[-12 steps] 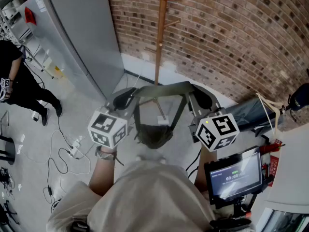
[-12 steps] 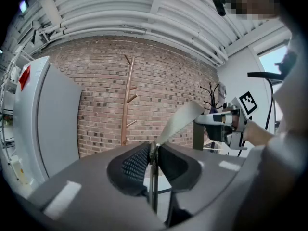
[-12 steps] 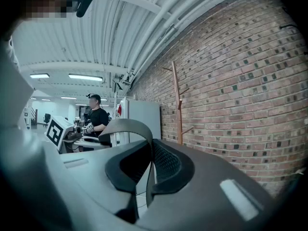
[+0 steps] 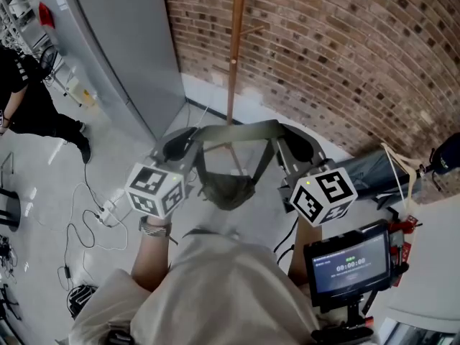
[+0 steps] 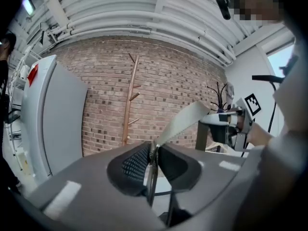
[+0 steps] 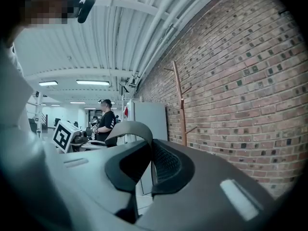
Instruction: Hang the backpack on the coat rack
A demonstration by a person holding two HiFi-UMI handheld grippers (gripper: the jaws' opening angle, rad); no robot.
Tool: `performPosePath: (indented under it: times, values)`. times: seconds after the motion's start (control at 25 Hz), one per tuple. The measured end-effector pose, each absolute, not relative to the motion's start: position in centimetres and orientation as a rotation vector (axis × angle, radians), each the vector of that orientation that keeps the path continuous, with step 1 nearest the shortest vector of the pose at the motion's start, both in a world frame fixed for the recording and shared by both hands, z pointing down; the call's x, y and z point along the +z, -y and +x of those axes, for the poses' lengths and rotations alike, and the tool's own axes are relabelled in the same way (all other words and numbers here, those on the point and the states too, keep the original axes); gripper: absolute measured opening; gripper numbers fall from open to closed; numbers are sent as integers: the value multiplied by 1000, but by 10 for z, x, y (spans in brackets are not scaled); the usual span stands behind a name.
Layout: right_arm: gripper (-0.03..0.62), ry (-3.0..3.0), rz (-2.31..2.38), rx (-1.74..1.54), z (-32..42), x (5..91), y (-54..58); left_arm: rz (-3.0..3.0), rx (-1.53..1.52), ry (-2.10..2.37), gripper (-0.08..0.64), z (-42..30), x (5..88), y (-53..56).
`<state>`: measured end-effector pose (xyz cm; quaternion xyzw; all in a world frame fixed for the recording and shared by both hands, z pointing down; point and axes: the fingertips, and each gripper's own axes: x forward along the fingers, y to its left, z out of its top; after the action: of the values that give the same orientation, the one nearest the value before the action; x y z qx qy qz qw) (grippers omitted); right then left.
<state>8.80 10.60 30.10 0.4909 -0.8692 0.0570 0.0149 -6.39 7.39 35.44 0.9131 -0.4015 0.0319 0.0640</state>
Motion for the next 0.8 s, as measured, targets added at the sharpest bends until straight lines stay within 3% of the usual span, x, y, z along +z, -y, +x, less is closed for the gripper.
performPosePath:
  times: [0.8]
  values:
    - [9, 2689, 1484, 259, 106, 312, -30, 2738, 67, 1202, 49, -50, 360, 16]
